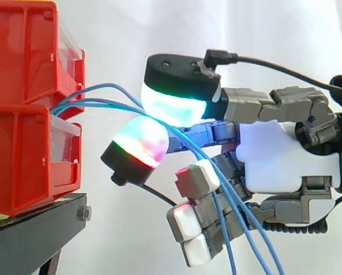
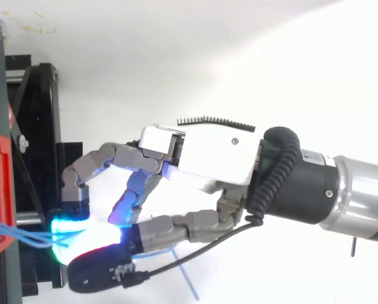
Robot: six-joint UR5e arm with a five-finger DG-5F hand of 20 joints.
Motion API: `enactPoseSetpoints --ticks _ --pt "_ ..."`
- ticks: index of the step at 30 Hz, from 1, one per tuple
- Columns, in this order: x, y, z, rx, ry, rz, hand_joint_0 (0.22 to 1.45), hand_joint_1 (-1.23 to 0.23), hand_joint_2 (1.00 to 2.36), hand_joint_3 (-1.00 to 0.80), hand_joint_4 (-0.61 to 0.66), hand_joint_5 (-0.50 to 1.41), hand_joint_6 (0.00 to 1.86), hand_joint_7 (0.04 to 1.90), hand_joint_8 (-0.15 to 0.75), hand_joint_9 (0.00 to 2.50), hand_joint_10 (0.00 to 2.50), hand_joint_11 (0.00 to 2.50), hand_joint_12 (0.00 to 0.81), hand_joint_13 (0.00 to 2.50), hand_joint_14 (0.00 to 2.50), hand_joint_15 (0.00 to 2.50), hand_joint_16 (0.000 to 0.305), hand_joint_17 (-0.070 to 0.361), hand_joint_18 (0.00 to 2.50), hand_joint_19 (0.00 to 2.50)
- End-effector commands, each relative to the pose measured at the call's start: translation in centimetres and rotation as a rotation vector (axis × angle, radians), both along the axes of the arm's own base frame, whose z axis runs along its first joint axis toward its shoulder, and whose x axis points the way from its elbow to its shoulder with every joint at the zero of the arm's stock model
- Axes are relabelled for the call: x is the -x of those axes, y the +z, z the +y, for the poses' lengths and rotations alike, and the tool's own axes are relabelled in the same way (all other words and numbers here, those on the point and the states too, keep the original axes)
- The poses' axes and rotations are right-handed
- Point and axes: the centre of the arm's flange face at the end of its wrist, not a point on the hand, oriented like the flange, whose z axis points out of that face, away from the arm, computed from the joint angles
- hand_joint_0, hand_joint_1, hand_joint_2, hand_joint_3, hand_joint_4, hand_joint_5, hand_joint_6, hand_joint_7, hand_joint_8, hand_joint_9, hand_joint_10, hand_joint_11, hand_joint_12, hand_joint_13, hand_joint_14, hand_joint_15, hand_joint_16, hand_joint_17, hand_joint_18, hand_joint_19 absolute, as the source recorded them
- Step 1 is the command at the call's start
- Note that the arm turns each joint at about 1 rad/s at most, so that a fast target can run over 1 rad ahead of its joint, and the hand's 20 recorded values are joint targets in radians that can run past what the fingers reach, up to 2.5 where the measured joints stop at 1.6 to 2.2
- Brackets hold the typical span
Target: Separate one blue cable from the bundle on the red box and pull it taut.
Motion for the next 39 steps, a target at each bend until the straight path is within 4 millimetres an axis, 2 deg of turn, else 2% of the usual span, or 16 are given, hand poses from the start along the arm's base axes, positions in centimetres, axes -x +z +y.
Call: enactPoseSetpoints --ticks 1,2,4,5,8,11,13,15,16,19,23,25,34,38,39 --pt "0.01 -0.01 -0.11 -0.002 -0.002 0.000 0.66 -0.87 1.01 -0.05 -0.10 -0.15 0.95 0.99 0.353 1.23 0.01 0.84 0.418 1.07 0.02 0.57 0.049 0.110 0.98 0.42" --pt "0.01 -0.01 -0.11 -0.002 -0.002 0.000 0.67 -0.87 1.01 -0.09 -0.10 -0.15 0.95 0.98 0.347 1.22 0.01 0.85 0.408 1.06 0.02 0.58 0.048 0.107 0.96 0.43" --pt "-0.04 0.07 -0.07 -0.002 0.001 -0.003 0.73 -0.87 1.00 -0.45 -0.09 -0.16 0.95 0.94 0.323 1.22 0.01 0.86 0.392 1.06 0.02 0.57 0.042 0.095 0.96 0.44" --pt "0.01 -0.01 -0.20 -0.002 0.000 0.000 0.74 -0.87 1.00 -0.50 -0.10 -0.16 0.94 0.93 0.324 1.22 0.01 0.86 0.392 1.06 0.02 0.58 0.042 0.095 0.97 0.44" --pt "-0.03 0.06 -0.29 -0.002 0.000 -0.001 0.72 -0.87 1.00 -0.50 -0.07 -0.16 0.94 0.87 0.319 1.23 0.01 0.86 0.388 1.07 0.02 0.57 0.041 0.093 0.98 0.44" --pt "-0.06 0.13 -0.29 -0.004 0.000 -0.003 0.67 -0.87 1.00 -0.50 -0.01 -0.15 0.93 0.91 0.320 1.24 0.01 0.87 0.391 1.07 0.02 0.58 0.041 0.091 0.98 0.45" --pt "-0.06 0.13 -0.29 -0.004 0.000 -0.003 0.56 -0.80 1.00 -0.50 0.03 -0.15 0.92 0.92 0.334 1.26 0.01 0.87 0.397 1.09 0.02 0.59 0.042 0.095 0.99 0.46" --pt "-0.05 0.24 -0.41 -0.004 -0.002 -0.004 0.52 -0.73 1.00 -0.50 0.04 -0.14 0.92 0.93 0.345 1.28 0.01 0.87 0.406 1.10 0.02 0.59 0.045 0.102 1.01 0.45" --pt "-0.02 0.21 -0.41 -0.004 -0.002 -0.001 0.50 -0.65 1.00 -0.50 0.04 -0.14 0.92 0.93 0.350 1.30 0.01 0.86 0.417 1.10 0.02 0.60 0.047 0.106 1.01 0.45" --pt "0.02 0.17 -0.43 -0.003 -0.002 0.003 0.51 -0.51 1.00 -0.50 0.05 -0.14 0.91 0.93 0.356 1.32 0.01 0.86 0.424 1.11 0.02 0.59 0.049 0.110 1.03 0.45" --pt "0.02 0.17 -0.43 -0.003 -0.002 0.003 0.52 -0.48 1.00 -0.50 0.07 -0.14 0.91 0.89 0.373 1.34 0.01 0.85 0.445 1.14 0.01 0.58 0.054 0.122 1.07 0.42" --pt "0.01 0.06 -0.42 -0.002 -0.002 0.005 0.53 -0.49 1.00 -0.50 0.08 -0.14 0.91 0.89 0.377 1.34 0.01 0.86 0.448 1.14 0.01 0.58 0.055 0.124 1.08 0.42" --pt "0.01 0.06 -0.42 -0.002 -0.002 0.005 0.60 -0.75 1.01 -0.23 0.06 -0.14 0.92 0.95 0.389 1.34 0.01 0.88 0.448 1.16 0.01 0.58 0.055 0.125 1.09 0.41" --pt "0.04 0.03 -0.43 -0.001 -0.002 0.008 0.62 -0.79 1.01 -0.21 0.04 -0.14 0.93 0.94 0.369 1.31 0.01 0.90 0.429 1.13 0.02 0.59 0.051 0.115 1.05 0.43" --pt "0.04 0.03 -0.43 -0.001 -0.002 0.008 0.66 -0.84 1.01 -0.26 -0.02 -0.15 0.93 0.96 0.350 1.28 0.01 0.93 0.392 1.09 0.02 0.61 0.044 0.099 0.99 0.47"
